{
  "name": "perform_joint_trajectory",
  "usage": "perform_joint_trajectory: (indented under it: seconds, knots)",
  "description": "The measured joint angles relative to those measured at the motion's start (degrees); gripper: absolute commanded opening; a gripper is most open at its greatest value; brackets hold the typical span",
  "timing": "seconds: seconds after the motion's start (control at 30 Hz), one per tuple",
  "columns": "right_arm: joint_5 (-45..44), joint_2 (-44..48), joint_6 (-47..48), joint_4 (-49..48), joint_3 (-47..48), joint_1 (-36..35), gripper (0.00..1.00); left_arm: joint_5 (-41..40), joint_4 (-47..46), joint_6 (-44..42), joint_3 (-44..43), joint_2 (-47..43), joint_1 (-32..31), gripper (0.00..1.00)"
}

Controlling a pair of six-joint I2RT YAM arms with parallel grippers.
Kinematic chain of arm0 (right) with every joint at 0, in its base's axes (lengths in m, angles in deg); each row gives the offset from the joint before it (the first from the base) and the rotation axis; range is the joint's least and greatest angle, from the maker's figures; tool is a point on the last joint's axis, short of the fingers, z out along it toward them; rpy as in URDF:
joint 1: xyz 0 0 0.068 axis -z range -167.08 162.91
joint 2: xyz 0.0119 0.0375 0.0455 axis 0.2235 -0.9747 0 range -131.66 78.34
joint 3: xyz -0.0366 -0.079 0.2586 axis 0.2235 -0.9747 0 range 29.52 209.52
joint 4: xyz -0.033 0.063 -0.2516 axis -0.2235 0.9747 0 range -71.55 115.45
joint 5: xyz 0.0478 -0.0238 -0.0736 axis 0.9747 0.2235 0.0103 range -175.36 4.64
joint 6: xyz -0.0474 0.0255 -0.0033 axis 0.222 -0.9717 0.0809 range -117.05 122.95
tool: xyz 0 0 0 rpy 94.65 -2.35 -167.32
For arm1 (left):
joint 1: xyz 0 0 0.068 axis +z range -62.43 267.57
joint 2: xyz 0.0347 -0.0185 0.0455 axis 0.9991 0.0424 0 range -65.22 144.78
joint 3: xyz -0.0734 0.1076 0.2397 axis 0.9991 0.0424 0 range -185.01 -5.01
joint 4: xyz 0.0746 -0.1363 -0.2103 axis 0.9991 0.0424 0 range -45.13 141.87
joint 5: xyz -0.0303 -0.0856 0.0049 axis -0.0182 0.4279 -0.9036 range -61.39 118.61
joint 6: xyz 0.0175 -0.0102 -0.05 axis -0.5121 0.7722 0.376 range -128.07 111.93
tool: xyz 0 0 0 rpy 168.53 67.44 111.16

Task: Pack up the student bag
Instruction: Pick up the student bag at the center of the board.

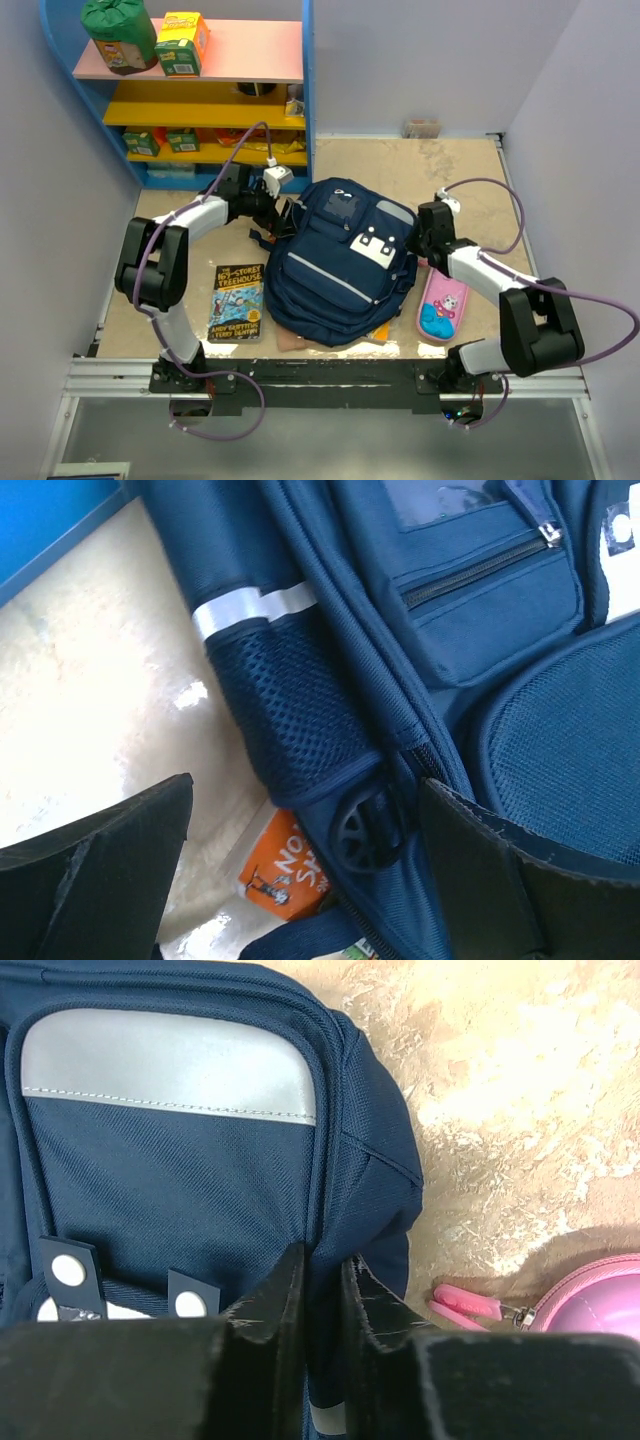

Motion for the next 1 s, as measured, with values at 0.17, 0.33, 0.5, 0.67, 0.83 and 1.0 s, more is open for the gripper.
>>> perform_joint_trajectory:
  seconds: [0.17,0.33,0.5,0.67,0.83,1.0]
  knots:
    - [0.4,1.1,0.3,-0.4,-0.7,0.1,0.00,0.2,-0.5,0.3,0.2,0.0,-1.1,0.66]
    - [1.2,2.4,0.7,-1.1,-1.6,0.2,0.00,0.4,-1.4,1.5,0.2,0.1,-2.4,0.16]
    - [2.5,4.7,1.7,-0.4,-1.6,0.2,0.00,1.0,-0.7,2.2,0.1,0.0,-2.6,0.00]
    - [4.9,9.1,3.3,3.6,1.0,0.2,0.00,2.3,6.2,1.8,-0.3,-4.9,-2.6,0.00]
    - [7.3,11.2,4.7,8.1,8.9,-0.4,0.00,3.3,14.9,0.7,-1.8,-16.7,-2.6,0.00]
    - [3.8,10.7,5.8,10.8,17.3,-7.3,0.00,2.1,24.6,-2.5,-5.6,-28.2,-2.3,0.00]
